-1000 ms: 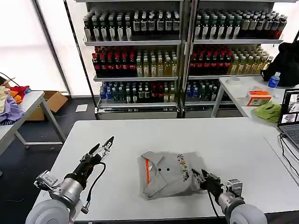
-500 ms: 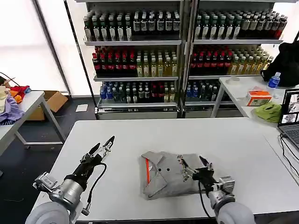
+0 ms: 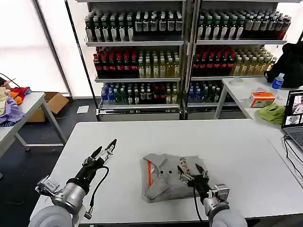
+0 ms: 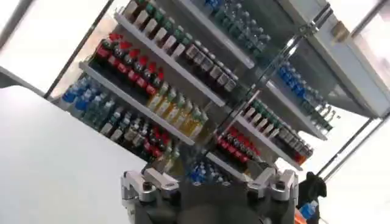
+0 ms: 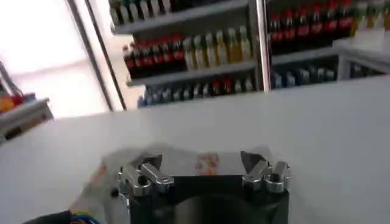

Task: Fold and organize the clothes.

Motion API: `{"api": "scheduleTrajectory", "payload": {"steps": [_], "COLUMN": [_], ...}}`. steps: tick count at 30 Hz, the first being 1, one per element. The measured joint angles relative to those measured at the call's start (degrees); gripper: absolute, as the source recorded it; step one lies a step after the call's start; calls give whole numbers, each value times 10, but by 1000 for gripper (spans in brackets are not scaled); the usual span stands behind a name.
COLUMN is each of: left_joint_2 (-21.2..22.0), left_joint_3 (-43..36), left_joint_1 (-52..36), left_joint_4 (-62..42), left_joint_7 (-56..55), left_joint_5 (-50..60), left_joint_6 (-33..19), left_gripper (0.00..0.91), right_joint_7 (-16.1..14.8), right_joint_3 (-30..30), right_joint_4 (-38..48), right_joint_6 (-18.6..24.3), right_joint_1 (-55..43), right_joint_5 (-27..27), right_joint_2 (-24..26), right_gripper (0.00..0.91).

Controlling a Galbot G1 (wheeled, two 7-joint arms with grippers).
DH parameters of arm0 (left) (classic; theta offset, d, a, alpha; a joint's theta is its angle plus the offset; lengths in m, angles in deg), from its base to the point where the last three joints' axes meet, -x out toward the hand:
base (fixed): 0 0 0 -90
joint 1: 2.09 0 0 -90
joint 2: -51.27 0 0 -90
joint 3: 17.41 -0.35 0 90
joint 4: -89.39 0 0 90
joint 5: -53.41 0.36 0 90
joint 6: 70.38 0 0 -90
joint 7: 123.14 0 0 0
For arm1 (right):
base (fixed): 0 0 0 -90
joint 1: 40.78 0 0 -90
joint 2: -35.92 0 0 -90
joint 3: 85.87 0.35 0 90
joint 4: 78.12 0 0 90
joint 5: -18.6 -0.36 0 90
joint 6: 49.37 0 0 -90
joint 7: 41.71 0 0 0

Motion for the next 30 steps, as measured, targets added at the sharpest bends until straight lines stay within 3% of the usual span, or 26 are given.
{"api": "scheduleTrajectory", "payload": {"steps": [9,20,25,30], "left_joint_2": [11,36,63,81], "left_joint_3": [5,30,39,38], "left_joint_1": [17,56,71,82], "left_joint_4": [-2,-16,-20,-29], "left_joint_7": [28,131,180,205], "left_joint_5": [35,197,278,336], "left_joint_6": [-7,-30,-45,-58], "left_gripper": [907,907,907,907], "right_joint_7": [-38,-117,-145,-154], "right_joint_3": [85,211,240,255], "right_joint_4": [-52,-14,0,7], "right_joint_6": [60,134,153,170], "right_joint_1": [11,77,96,110], "right_joint_5": [25,58,61,63], "right_joint_2": [11,-3,-8,-15], "right_gripper": [907,907,907,907]}}
